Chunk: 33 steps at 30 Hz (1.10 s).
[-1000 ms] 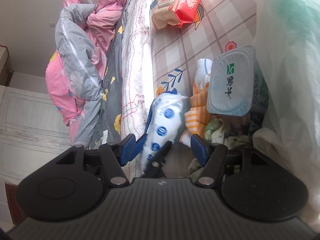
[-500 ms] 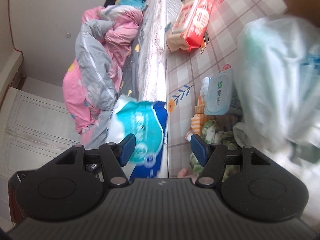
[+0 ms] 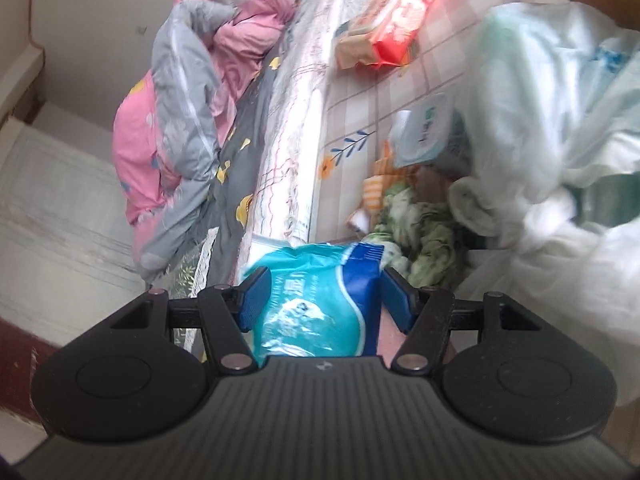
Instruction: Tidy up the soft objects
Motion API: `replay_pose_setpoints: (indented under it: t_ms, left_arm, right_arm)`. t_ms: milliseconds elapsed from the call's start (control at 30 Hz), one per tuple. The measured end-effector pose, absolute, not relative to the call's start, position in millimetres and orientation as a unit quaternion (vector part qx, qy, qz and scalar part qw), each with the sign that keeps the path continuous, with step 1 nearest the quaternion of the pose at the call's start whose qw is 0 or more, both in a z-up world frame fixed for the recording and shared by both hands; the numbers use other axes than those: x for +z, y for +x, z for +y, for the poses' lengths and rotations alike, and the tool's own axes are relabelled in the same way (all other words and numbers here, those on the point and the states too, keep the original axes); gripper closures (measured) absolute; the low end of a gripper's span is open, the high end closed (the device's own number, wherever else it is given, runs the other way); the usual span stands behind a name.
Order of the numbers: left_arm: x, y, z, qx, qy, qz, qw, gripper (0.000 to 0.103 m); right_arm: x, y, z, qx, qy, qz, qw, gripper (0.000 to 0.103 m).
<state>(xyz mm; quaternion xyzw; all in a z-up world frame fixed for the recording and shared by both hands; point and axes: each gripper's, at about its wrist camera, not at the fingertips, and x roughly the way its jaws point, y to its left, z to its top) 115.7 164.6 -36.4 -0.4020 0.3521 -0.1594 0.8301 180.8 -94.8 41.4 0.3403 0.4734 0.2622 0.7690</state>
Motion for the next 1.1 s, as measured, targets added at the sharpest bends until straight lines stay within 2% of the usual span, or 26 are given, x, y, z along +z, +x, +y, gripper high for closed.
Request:
replay_pose_setpoints:
  t_ms: [133,167,233,267,400,433,533,800,900,967,1100]
  left_arm:
    - [-21.9,113.7,161.3,-0.141,-0.340,0.351,0.861,0.070]
    - [-18.9,113.6,159.8,-0.141,-0.332,0.352,0.864,0.060]
    - [-15.2,112.9,157.7,-0.146,-0.323,0.352,0.866,0.048]
    - [-13.9,113.1,156.0,-0.145,-0.316,0.355,0.868,0.048]
    - [-14.6,116.8,144.2,-0.131,-0.275,0.372,0.877,0.050]
    - [-14.5,116.1,141.3,-0.125,-0.262,0.375,0.880,0.056]
    - [-15.9,113.3,139.1,-0.116,-0.244,0.373,0.887,0.061]
    - [-17.3,110.1,144.1,-0.107,-0.248,0.372,0.888,0.065]
    - [-16.0,108.7,142.3,-0.106,-0.244,0.368,0.891,0.069]
    - [-13.2,107.2,140.6,-0.107,-0.244,0.366,0.892,0.074]
    - [-3.1,101.5,134.9,-0.107,-0.237,0.362,0.895,0.075]
  right_arm:
    - [45.3,181.9,-80.5,0.266,0.311,0.469,0.783,0.044]
    - [45.2,182.2,-77.8,0.265,0.304,0.469,0.786,0.044]
    - [44.8,182.1,-74.5,0.266,0.299,0.466,0.789,0.044]
    - [44.9,182.1,-73.1,0.266,0.299,0.465,0.790,0.044]
    - [43.8,180.1,-68.5,0.275,0.296,0.465,0.788,0.043]
    - [43.6,179.2,-68.3,0.279,0.296,0.464,0.787,0.043]
    - [43.2,176.1,-72.2,0.281,0.298,0.464,0.786,0.043]
    - [18.7,169.1,-84.4,0.301,0.344,0.492,0.741,0.040]
    - [19.1,165.1,-82.0,0.312,0.344,0.490,0.738,0.043]
    - [22.4,163.2,-81.6,0.314,0.341,0.487,0.740,0.049]
    - [31.4,160.5,-85.2,0.322,0.344,0.481,0.740,0.053]
